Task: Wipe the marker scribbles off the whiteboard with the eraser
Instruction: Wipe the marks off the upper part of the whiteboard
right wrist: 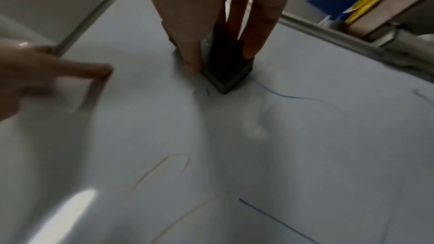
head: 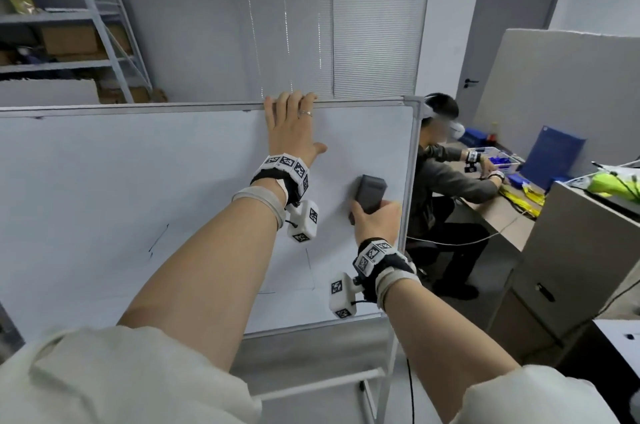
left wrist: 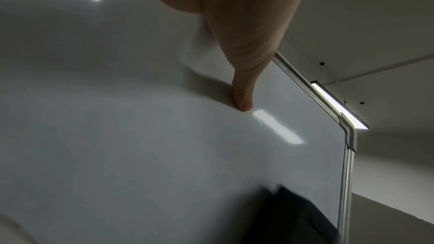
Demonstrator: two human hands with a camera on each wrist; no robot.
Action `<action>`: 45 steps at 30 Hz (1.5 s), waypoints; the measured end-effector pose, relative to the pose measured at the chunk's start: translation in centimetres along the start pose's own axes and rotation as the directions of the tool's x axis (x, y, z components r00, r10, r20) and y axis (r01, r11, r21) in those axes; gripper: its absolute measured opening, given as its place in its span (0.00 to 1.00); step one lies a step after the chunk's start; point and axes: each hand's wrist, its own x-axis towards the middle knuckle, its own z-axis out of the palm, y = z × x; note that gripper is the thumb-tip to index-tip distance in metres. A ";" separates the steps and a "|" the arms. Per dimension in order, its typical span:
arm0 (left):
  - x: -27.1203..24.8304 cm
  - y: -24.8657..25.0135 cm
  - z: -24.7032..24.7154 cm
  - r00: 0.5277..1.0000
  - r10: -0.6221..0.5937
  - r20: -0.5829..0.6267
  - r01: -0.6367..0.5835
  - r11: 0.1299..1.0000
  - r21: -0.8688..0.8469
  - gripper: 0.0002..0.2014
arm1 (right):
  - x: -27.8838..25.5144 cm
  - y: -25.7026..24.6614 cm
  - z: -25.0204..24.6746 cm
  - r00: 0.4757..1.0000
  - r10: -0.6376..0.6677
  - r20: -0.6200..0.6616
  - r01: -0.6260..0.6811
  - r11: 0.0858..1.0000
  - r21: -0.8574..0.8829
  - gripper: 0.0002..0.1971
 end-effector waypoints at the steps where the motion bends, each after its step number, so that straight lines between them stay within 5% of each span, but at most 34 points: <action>1: 0.0 0.0 0.1 1.000 -0.005 0.006 0.005 1.000 -0.004 0.49 | -0.5 -0.7 0.6 0.996 -0.062 0.069 0.063 0.998 -0.022 0.25; 4: 0.1 -0.6 0.3 1.000 0.009 0.008 -0.009 1.000 -0.001 0.49 | -1.5 -2.2 2.0 0.954 -0.213 0.211 0.239 0.966 -0.102 0.25; 6: 0.1 -1.1 0.3 1.000 0.019 -0.001 -0.019 1.000 0.010 0.49 | -1.1 -1.9 1.6 0.963 -0.218 0.158 0.235 0.967 -0.098 0.25; 9: 0.1 -1.4 0.5 0.999 0.027 -0.020 -0.027 1.000 0.007 0.49 | 0.6 0.5 -0.5 0.995 -0.023 -0.097 0.022 1.000 -0.007 0.26; 11: 0.2 -1.2 0.8 0.999 0.024 -0.029 -0.024 1.000 -0.003 0.49 | 0.7 1.6 -0.9 0.983 0.112 -0.149 -0.114 0.993 -0.008 0.28; 16: 0.7 -1.2 1.2 1.000 0.011 -0.024 -0.011 1.000 0.009 0.48 | -2.5 0.3 3.0 0.986 -0.010 0.167 0.021 0.998 -0.063 0.27; 19: 0.6 -2.1 1.3 0.999 0.037 -0.036 -0.037 0.999 0.019 0.48 | -3.2 -1.1 3.3 0.964 -0.121 0.235 0.160 0.974 -0.157 0.28; 24: 0.6 -1.8 1.2 0.999 0.040 -0.029 -0.040 0.999 0.006 0.50 | 0.1 2.0 -1.3 0.991 0.135 -0.024 -0.136 0.988 -0.068 0.28; 27: 0.5 -1.6 1.4 0.999 0.028 -0.027 -0.028 1.000 -0.008 0.53 | 0.0 3.2 -1.5 0.974 0.223 -0.047 -0.227 0.964 -0.138 0.31; 33: 0.7 -1.9 1.2 1.000 0.022 -0.008 -0.022 1.000 0.014 0.54 | -2.8 1.8 2.2 0.978 0.079 0.191 -0.055 0.991 -0.124 0.25; 37: -0.1 -1.9 0.8 0.998 0.059 -0.011 -0.059 0.998 -0.017 0.50 | -2.6 2.6 0.9 0.982 0.005 0.189 0.031 0.982 -0.186 0.25; 42: -6.4 -1.2 1.5 0.946 -0.150 -0.286 0.099 0.978 -0.186 0.33 | -2.8 4.0 -0.4 0.980 -0.059 0.191 0.100 0.972 -0.214 0.22; 45: -13.0 -1.1 3.3 0.888 -0.350 -0.298 0.254 0.914 -0.317 0.20 | -3.3 4.6 -0.8 0.980 -0.090 0.177 0.128 0.968 -0.216 0.22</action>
